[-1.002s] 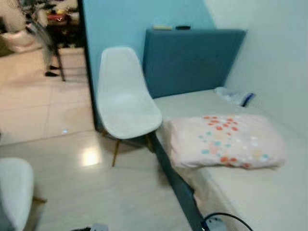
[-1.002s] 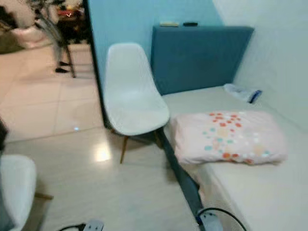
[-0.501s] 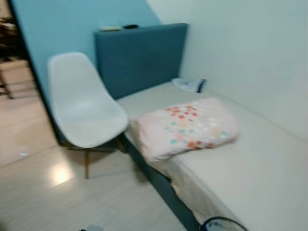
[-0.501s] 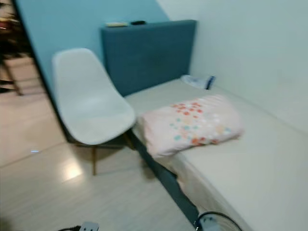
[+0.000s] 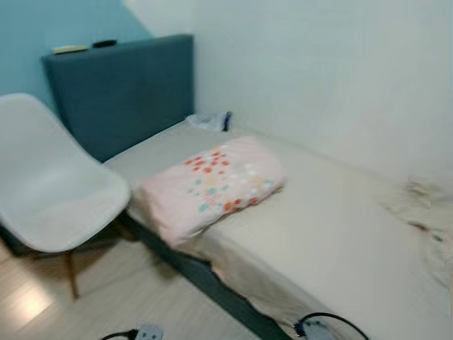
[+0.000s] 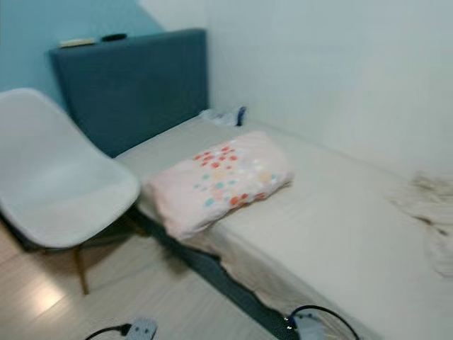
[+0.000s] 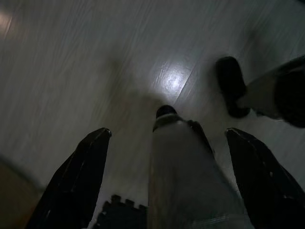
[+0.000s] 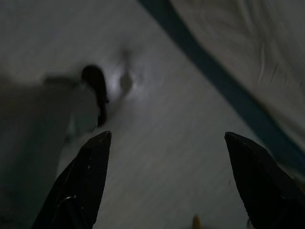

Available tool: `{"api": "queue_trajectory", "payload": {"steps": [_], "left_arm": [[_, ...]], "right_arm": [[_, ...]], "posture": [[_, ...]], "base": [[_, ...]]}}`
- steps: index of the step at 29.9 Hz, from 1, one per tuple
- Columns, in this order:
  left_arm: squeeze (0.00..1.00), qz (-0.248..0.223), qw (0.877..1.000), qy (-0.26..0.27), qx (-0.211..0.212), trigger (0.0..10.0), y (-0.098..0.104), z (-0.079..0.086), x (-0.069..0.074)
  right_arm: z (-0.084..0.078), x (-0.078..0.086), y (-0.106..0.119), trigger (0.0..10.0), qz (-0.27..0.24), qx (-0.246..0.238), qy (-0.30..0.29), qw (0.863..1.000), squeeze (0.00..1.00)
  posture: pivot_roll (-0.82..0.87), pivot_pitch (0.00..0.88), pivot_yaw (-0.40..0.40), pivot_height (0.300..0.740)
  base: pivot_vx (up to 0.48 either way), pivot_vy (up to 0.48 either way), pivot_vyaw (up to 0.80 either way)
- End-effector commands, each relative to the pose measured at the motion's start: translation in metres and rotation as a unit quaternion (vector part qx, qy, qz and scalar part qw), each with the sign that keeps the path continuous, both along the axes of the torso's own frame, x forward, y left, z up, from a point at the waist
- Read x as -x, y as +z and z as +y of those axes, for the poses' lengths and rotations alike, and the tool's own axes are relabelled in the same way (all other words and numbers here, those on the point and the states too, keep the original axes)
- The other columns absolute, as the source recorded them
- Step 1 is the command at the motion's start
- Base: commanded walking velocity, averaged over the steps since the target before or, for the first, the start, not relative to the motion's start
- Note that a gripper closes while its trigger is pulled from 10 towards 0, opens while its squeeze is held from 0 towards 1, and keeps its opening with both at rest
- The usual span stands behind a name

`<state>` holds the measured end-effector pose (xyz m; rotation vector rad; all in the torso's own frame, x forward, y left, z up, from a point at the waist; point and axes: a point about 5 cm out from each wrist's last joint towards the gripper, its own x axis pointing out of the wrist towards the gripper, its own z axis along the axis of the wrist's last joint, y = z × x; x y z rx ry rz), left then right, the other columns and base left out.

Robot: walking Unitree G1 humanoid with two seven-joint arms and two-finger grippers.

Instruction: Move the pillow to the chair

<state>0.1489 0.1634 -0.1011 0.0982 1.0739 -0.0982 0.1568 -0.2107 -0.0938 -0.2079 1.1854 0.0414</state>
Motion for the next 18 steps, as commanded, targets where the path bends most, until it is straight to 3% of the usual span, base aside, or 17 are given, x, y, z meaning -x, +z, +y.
{"api": "queue_trajectory", "payload": {"steps": [1, 11, 18], "left_arm": [[0.00, -0.008, 1.000, 0.011, 0.008, 10.0, 0.0019, -0.0016, -0.0052], [0.00, -0.014, 0.999, 0.041, 0.018, 10.0, 0.0030, 0.0019, -0.0072], [0.00, -0.010, 0.999, 0.044, 0.017, 10.0, 0.0023, 0.0041, -0.0053]], "right_arm": [[-0.0028, -0.0038, 0.0021, 10.0, -0.008, 0.002, -0.004, 1.000, 0.00], [0.0019, -0.0068, 0.0025, 10.0, -0.019, -0.012, -0.018, 1.000, 0.00], [0.0048, -0.0057, 0.0015, 10.0, -0.022, -0.022, -0.029, 0.999, 0.00]], "posture": [[0.02, 0.000, -0.032, 0.740], [0.02, 0.000, -0.022, 0.740], [0.02, 0.000, -0.015, 0.740]], "base": [[0.000, 0.000, -0.76], [0.000, 0.000, 0.00], [0.303, 0.000, 0.00]]}}
